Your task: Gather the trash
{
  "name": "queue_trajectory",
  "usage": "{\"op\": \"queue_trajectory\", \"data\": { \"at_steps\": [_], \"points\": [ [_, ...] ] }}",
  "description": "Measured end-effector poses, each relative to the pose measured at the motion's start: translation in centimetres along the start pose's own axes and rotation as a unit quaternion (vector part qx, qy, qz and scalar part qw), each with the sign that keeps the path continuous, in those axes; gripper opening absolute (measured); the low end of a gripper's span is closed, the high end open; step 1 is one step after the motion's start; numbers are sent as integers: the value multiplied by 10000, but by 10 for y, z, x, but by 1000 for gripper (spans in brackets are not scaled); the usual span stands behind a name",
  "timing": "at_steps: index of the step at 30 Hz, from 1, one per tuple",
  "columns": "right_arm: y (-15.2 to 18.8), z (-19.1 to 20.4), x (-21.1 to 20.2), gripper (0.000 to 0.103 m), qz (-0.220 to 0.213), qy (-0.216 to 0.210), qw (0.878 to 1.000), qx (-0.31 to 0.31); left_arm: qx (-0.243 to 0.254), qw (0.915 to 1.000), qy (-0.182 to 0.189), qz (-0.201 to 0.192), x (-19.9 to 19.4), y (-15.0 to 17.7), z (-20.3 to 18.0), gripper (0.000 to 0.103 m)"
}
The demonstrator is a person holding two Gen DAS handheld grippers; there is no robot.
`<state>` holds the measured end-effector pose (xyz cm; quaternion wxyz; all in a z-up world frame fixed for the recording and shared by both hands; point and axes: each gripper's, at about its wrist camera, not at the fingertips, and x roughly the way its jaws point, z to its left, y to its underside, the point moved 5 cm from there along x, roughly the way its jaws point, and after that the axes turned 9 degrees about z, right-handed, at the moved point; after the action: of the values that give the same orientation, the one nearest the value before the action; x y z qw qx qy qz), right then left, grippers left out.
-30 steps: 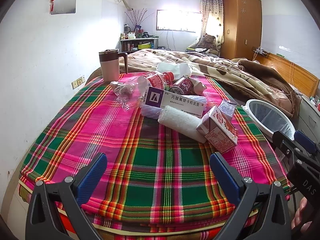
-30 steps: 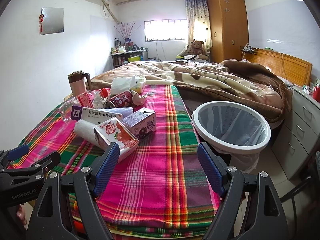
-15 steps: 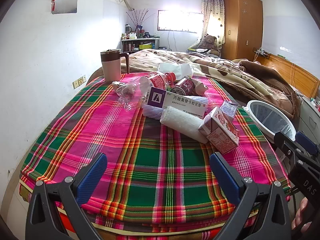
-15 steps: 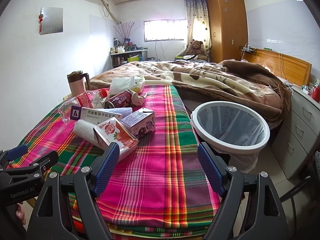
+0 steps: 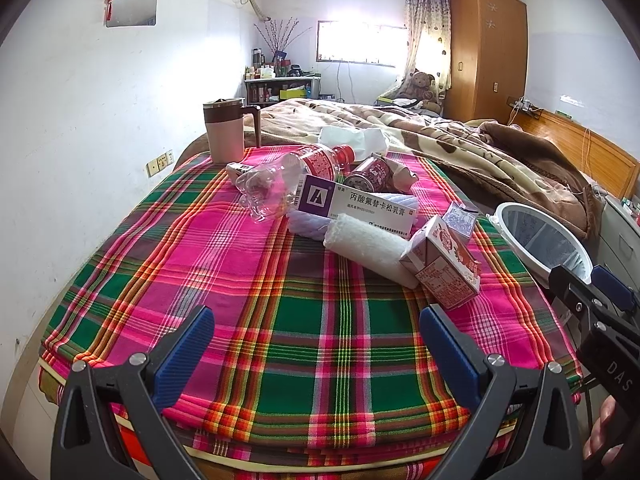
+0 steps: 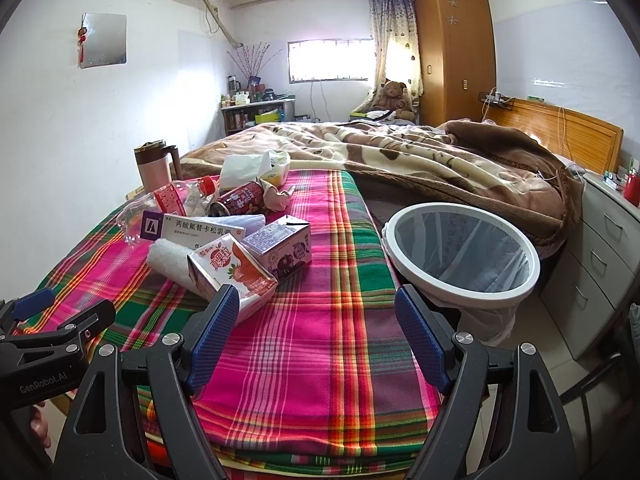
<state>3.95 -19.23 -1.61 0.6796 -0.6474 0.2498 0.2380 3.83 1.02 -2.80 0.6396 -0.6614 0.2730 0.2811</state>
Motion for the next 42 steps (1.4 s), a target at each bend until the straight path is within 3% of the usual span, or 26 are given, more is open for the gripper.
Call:
{"op": "queue_trajectory", "data": {
  "at_steps": [29, 42],
  "points": [
    [-4, 1, 8, 82, 69, 56, 10000, 13, -29, 10000, -19, 24, 8, -9, 8, 103],
    [-30, -2, 48, 82, 329, 23, 9991, 283, 133, 9998, 52, -135, 32, -76, 38, 103]
  ]
}}
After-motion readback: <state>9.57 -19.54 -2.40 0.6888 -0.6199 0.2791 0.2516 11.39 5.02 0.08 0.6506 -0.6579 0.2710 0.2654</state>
